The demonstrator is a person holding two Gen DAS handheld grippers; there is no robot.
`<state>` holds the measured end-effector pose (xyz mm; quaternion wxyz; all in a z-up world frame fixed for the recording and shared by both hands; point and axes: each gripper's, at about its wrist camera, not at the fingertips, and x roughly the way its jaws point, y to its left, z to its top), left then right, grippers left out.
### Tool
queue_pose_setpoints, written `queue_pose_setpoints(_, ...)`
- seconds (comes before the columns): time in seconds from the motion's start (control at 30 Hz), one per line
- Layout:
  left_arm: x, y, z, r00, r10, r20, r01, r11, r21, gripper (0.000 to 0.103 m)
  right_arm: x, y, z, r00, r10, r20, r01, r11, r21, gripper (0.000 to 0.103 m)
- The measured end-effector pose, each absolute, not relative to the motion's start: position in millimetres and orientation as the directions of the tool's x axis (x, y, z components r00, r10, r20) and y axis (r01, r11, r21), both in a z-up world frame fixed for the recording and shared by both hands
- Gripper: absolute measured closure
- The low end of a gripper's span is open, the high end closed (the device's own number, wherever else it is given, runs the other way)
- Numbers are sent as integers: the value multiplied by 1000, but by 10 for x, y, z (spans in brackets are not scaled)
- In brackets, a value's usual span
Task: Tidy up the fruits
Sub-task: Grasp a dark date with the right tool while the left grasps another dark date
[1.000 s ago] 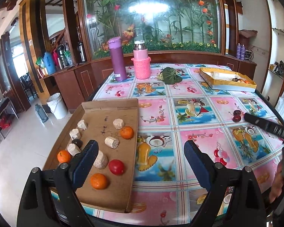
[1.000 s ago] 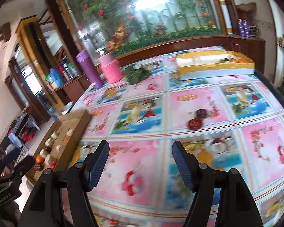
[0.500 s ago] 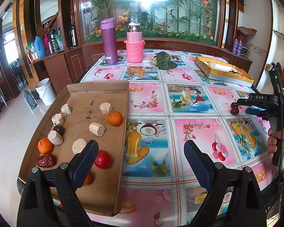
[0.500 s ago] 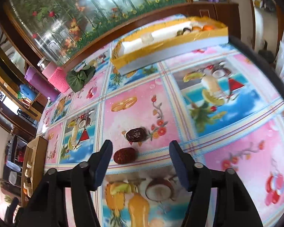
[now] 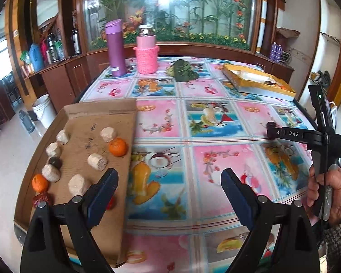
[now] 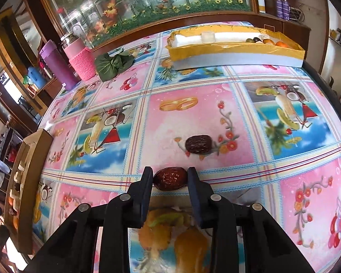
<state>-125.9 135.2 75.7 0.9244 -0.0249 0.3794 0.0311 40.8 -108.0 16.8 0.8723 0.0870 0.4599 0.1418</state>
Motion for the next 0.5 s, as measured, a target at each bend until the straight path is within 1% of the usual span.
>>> queue_pose_setpoints(0.07, -1146, 1242, 762, 705, 9, -709, -42, 999, -29, 12, 389, -1235, 210, 561, 318, -764, -149, 947, 285, 70)
queue_pose_setpoints(0.17, -938, 1013, 756, 698, -33, -715, 9, 999, -38, 12, 384, -1566, 279, 616, 253, -746, -86, 963, 256, 70)
queue_pose_setpoints(0.27, -643, 660, 729, 692, -84, -717, 74, 996, -45, 12, 424, -1890, 290, 647, 213, -732, -19, 964, 264, 70)
queue_pose_setpoints(0.37, -351, 302, 685, 696, -134, -706, 143, 989, -47, 12, 429, -2188, 279, 677, 198, -709, 36, 953, 300, 71)
queue_pose_setpoints(0.5, 37, -147, 546, 661, -206, -722, 240, 969, -56, 12, 416, -2415, 276, 695, 220, -684, 69, 927, 368, 71)
